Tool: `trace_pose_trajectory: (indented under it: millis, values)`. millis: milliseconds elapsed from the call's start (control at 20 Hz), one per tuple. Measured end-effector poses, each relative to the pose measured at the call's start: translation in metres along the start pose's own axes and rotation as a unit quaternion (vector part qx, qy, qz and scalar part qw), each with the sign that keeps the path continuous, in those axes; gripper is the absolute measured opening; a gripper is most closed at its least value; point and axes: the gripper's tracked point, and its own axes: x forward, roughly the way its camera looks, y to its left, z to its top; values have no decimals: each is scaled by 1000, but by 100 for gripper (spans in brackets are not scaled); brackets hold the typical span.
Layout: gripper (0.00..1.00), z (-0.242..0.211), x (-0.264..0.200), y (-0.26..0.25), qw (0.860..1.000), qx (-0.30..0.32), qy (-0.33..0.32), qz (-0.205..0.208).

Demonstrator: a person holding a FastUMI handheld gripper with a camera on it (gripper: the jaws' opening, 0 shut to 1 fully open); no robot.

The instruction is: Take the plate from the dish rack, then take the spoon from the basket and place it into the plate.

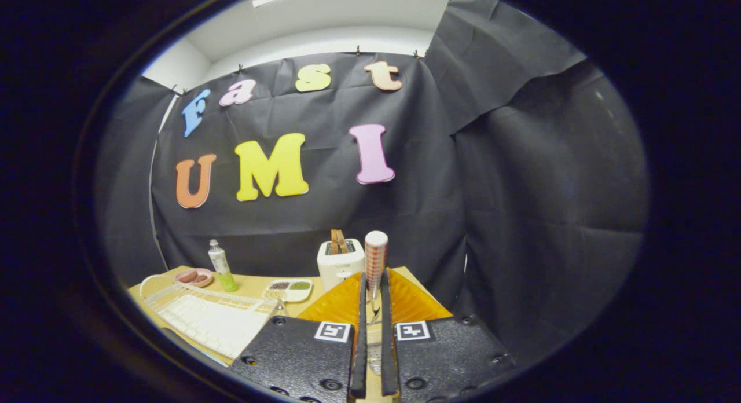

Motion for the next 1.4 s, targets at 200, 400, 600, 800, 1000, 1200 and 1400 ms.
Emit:
trace_pose_trajectory:
  millis: [200,400,600,800,1000,1200,1400]
  values:
    - [15,38,-49,37,1000,-7,-20,18]
    - [15,38,-97,89,998,-17,-12,55]
    - [15,-1,-145,149,994,-12,10,108]
    - [15,-49,-176,202,989,-46,19,139]
    - [15,-118,-202,254,979,-36,77,186]
    - [15,-173,-212,284,966,-24,141,216]
    - [15,-198,-208,287,961,-10,175,216]
